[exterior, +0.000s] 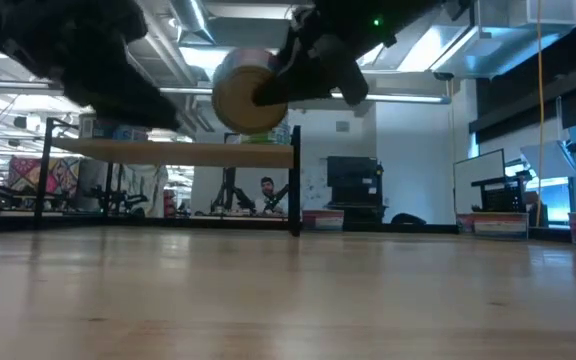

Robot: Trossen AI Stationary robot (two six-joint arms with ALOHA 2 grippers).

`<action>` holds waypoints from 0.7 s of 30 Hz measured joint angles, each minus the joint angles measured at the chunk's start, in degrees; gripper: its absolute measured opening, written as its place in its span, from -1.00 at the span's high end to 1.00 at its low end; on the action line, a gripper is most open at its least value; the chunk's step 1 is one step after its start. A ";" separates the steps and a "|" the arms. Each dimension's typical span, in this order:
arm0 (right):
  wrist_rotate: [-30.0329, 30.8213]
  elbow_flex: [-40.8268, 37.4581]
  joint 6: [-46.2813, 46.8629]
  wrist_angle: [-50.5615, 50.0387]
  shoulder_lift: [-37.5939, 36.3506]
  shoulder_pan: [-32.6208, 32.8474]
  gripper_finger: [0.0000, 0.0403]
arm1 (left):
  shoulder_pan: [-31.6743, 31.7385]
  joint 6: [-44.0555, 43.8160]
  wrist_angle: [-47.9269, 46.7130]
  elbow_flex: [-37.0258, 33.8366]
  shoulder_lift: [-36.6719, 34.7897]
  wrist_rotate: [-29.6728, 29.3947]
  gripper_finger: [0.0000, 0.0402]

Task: Stack canned seafood by type on shelf
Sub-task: Stack the blue tuna can on top of the blue tuna can on the shelf

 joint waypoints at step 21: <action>-3.17 0.07 9.61 0.24 0.07 -1.75 0.04 | 4.10 22.53 -17.20 16.86 0.94 0.26 -0.38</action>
